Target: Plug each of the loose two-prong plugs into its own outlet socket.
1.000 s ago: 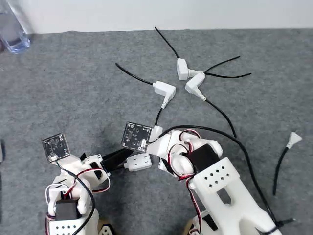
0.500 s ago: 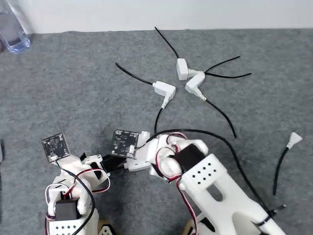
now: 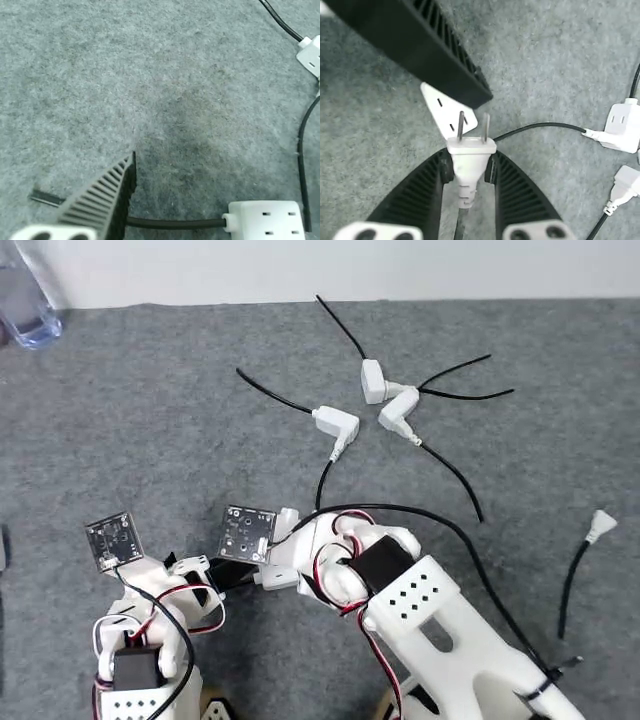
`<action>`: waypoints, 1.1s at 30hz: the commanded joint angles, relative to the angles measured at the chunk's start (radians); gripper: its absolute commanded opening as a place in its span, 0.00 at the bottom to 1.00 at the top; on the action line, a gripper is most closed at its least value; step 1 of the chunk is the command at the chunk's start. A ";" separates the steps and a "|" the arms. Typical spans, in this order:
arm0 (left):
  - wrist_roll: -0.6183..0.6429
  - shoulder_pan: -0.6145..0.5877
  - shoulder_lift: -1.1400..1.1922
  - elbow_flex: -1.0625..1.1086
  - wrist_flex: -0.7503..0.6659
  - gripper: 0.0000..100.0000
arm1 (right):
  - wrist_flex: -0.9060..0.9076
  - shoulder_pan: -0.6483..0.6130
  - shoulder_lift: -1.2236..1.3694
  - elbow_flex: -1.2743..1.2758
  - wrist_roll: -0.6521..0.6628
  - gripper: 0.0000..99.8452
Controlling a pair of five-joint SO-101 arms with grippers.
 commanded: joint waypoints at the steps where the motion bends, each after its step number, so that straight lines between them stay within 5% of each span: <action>1: 0.006 0.006 -0.009 -0.012 0.003 0.65 | -0.028 -0.005 0.013 -0.068 -0.011 0.01; 33: 0.006 0.032 -0.005 -0.012 0.011 0.65 | 0.128 -0.068 0.099 -0.308 -0.040 0.01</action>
